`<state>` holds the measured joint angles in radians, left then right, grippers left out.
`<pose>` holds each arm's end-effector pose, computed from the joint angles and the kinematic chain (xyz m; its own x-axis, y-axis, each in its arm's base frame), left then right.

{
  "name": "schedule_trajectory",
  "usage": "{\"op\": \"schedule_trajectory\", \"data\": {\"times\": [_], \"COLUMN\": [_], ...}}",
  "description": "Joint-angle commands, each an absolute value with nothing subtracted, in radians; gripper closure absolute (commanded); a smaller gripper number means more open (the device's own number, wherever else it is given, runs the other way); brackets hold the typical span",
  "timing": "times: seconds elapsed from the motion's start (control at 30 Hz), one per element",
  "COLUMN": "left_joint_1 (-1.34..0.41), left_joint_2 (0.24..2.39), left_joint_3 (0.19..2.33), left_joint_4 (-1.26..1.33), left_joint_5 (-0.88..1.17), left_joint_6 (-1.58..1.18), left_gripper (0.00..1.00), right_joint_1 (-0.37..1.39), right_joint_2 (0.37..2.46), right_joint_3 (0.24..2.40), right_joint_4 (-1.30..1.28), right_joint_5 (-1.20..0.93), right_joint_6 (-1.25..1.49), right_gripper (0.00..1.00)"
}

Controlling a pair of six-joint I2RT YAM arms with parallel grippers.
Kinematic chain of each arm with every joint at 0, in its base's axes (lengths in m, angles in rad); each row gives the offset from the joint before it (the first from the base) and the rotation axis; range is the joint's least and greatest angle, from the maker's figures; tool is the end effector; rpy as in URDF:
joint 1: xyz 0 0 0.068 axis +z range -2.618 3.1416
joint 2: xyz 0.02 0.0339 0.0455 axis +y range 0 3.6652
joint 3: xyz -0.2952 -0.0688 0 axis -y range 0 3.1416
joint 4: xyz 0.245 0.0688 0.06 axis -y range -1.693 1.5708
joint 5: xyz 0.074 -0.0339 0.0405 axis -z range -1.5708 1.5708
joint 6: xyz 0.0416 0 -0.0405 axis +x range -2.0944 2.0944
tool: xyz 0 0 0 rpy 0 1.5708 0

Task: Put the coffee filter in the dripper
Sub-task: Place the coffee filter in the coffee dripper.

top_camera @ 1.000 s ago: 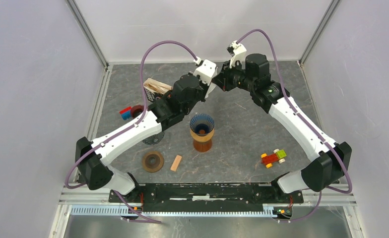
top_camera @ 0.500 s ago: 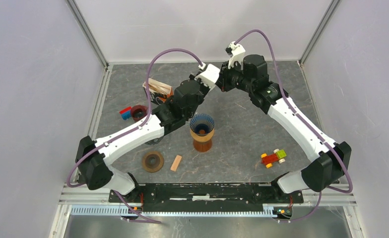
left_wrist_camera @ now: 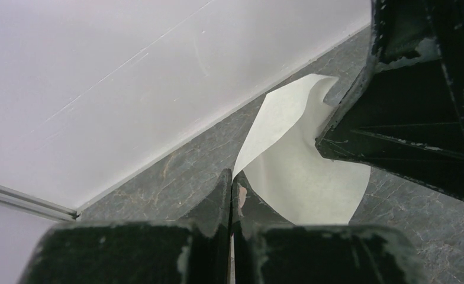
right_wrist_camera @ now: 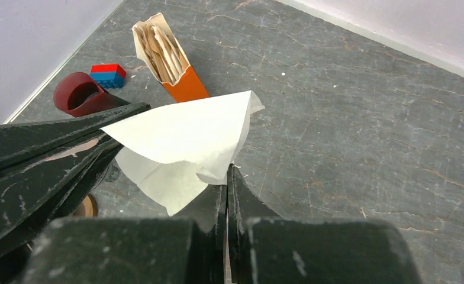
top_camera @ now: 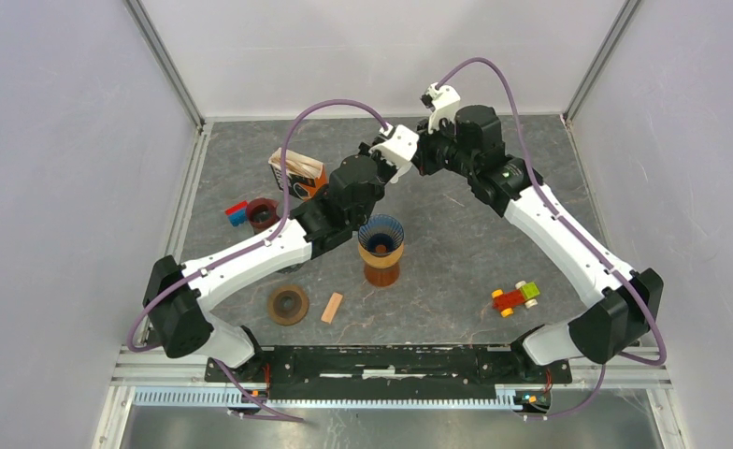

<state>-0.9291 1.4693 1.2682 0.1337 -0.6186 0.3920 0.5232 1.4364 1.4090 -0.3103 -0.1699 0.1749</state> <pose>0.2287 -0.2658 0.4098 0.0798 0.4132 -0.9071 0.2985 0.8584 0.4173 0.2871 0.1737 0.4212 -0.3924 -0.0283 -0.9194 -0.5711 0.7910 0.2193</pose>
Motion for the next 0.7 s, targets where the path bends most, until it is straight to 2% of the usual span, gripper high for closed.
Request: {"op": "schedule_trajectory", "data": {"times": [0.0, 0.5, 0.67], "left_joint_1": [-0.934, -0.915, -0.918], "left_joint_2": [1.457, 1.421, 1.435], "left_joint_3": [1.261, 1.256, 1.284], "left_joint_4": [0.195, 0.142, 0.113], "left_joint_5": [-0.639, -0.623, -0.617], "left_joint_6": [0.409, 0.298, 0.265], "left_gripper": [0.98, 0.98, 0.98], "right_joint_1": [0.526, 0.513, 0.512], "right_joint_2": [1.391, 1.383, 1.403], "right_joint_3": [1.428, 1.402, 1.407], "right_joint_4": [-0.297, -0.274, -0.249], "right_joint_5": [-0.143, -0.188, -0.258], "right_joint_6": [0.145, 0.146, 0.185], "right_gripper": [1.0, 0.95, 0.85]}}
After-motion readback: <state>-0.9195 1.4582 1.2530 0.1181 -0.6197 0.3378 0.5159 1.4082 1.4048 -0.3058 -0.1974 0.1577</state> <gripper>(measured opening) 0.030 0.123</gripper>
